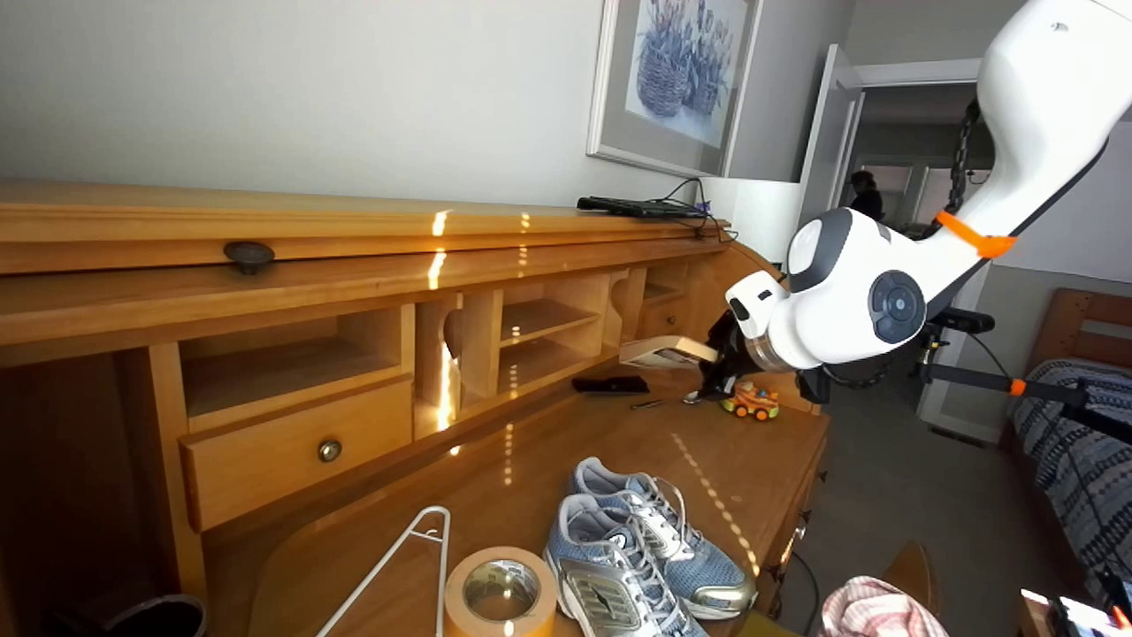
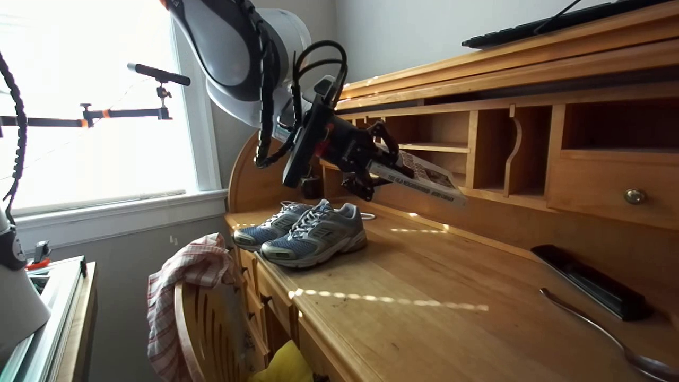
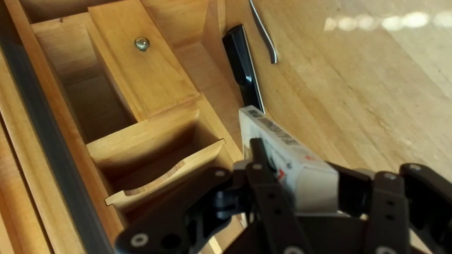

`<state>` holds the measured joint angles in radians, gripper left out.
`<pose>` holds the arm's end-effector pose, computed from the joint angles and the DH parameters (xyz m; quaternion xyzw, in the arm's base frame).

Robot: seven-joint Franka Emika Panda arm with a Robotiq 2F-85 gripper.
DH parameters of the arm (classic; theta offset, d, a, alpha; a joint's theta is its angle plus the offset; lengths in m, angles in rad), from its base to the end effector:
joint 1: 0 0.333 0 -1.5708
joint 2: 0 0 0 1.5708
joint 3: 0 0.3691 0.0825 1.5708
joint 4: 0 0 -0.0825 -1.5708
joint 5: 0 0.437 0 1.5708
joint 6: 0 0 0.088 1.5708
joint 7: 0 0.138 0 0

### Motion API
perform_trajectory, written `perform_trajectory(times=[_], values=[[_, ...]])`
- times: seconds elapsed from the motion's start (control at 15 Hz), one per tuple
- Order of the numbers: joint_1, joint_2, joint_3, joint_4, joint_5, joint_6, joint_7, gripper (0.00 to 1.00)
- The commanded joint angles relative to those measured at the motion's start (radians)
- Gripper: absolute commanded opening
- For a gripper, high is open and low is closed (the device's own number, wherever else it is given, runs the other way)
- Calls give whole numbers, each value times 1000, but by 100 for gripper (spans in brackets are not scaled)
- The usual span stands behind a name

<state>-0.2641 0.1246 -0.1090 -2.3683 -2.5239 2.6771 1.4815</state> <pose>0.5108 -0.1901 0.2528 0.8265 0.2463 0.2855 0.4179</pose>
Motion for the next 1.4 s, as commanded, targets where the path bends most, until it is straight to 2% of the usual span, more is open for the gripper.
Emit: perform_trajectory(times=[0.0, 0.4, 1.0, 1.33], values=[[-6, -37, 38, 23, 8, 36, 43, 6], [-15, -68, 93, 48, 16, 70, 103, 6], [-71, -104, 92, 3, 17, 102, 151, 6], [-82, -135, 115, 33, 17, 226, 217, 6]])
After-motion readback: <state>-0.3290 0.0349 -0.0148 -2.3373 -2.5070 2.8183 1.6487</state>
